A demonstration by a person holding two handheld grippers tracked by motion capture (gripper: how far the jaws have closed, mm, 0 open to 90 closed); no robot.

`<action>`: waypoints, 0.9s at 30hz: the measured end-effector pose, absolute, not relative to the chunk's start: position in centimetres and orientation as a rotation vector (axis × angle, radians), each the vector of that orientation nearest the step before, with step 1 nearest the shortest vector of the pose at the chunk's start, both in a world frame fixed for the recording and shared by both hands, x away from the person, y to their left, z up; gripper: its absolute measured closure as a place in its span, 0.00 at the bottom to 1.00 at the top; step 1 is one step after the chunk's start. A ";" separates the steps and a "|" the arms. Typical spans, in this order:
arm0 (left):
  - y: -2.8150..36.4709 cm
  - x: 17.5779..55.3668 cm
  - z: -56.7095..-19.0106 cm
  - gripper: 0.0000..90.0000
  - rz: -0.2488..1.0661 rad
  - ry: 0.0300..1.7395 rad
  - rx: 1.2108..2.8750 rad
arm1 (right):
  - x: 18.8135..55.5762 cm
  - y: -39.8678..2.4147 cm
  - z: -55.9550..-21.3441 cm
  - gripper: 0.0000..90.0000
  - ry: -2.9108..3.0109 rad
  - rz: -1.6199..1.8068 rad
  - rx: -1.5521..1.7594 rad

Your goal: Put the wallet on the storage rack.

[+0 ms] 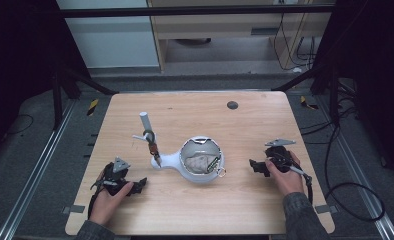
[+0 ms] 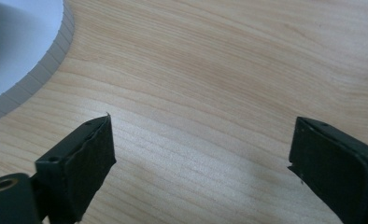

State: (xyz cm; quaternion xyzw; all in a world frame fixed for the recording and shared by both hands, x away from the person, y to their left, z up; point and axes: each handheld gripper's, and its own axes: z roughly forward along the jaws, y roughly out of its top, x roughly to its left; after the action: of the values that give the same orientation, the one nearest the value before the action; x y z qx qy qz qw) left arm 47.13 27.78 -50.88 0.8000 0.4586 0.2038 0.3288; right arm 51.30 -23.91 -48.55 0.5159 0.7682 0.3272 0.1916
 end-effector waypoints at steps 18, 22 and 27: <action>27.8 47.1 -50.9 0.00 0.533 1.200 2.094 | 51.5 -24.8 -50.0 0.05 2.072 0.904 1.547; 27.8 47.1 -50.9 0.00 0.533 1.200 2.094 | 51.7 -24.7 -50.4 0.05 2.059 0.904 1.554; 27.8 47.1 -50.9 0.00 0.532 1.198 2.096 | 51.8 -24.5 -50.6 0.05 2.052 0.904 1.556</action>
State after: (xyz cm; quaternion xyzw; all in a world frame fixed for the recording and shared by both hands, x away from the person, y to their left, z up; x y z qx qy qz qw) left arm 47.13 27.79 -50.87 0.8008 0.4578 0.2034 0.3282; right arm 51.81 -24.53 -50.64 0.5581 0.7359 0.3242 0.2046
